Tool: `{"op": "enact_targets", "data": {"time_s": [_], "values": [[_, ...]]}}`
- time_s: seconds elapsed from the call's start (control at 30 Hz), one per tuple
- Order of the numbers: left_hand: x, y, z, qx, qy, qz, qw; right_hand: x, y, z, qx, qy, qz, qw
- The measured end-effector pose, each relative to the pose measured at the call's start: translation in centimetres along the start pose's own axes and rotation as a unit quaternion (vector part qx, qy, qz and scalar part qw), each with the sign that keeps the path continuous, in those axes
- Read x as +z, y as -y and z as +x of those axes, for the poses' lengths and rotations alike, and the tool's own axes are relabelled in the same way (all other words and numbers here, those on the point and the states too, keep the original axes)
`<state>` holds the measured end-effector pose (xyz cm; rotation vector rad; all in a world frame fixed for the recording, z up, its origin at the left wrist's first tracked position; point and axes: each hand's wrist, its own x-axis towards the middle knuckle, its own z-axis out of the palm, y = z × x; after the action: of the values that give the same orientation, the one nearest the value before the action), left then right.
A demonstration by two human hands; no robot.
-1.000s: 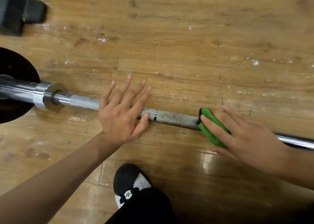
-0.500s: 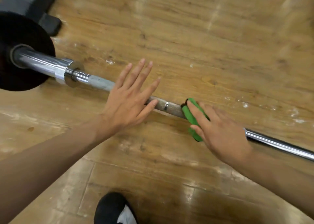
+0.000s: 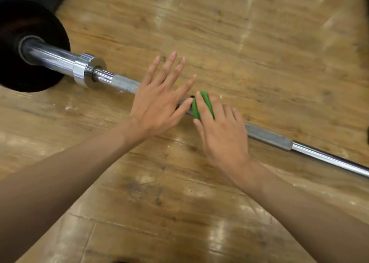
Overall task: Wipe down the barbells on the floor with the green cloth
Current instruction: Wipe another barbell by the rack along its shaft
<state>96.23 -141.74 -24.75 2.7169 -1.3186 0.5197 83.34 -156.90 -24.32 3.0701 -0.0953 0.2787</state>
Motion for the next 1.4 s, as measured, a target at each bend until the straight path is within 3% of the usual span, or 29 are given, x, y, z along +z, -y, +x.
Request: {"op": "enact_targets", "data": {"time_s": [0.07,0.2,0.37,0.5,0.63,0.77,0.9,1.07,1.23,1.33,1.4], "values": [[0.3,0.2,0.7,-0.009,-0.001,-0.01,1.0,0.0,-3.1,-1.4,-0.012,0.008,-0.003,1.0],[1.1,0.4,2.1,-0.024,-0.014,-0.026,0.999,-0.7,-10.2,-6.1,0.043,0.011,-0.009,0.999],[1.6,0.4,3.6,-0.028,-0.012,-0.022,0.999,0.3,-6.1,-2.3,0.164,-0.032,0.001,0.986],[1.8,1.6,4.5,0.008,0.0,-0.025,1.0,1.2,-0.6,2.8,0.112,-0.039,0.031,0.992],[2.3,1.9,5.2,0.008,0.004,-0.022,1.0,0.4,-6.1,-0.2,0.059,-0.014,0.013,0.998],[2.7,1.3,6.2,-0.024,0.004,-0.037,0.999,-0.4,-13.6,-5.3,0.124,-0.009,-0.013,0.992],[2.6,1.3,6.7,-0.037,0.021,-0.029,0.999,0.5,-10.5,-3.1,0.206,-0.047,0.006,0.977],[2.5,1.4,7.3,-0.026,0.043,-0.019,0.999,1.3,-3.1,4.0,0.109,-0.061,0.064,0.99],[2.5,1.8,7.4,-0.023,0.046,-0.021,0.998,0.3,-10.0,-0.1,0.025,0.007,0.039,0.999],[2.4,1.4,6.8,-0.027,0.036,-0.014,0.999,-0.7,-15.1,-4.3,0.071,0.008,0.006,0.997],[2.3,1.0,6.4,-0.034,0.03,-0.016,0.999,-0.7,-14.3,-4.8,0.126,0.011,-0.007,0.992]]}}
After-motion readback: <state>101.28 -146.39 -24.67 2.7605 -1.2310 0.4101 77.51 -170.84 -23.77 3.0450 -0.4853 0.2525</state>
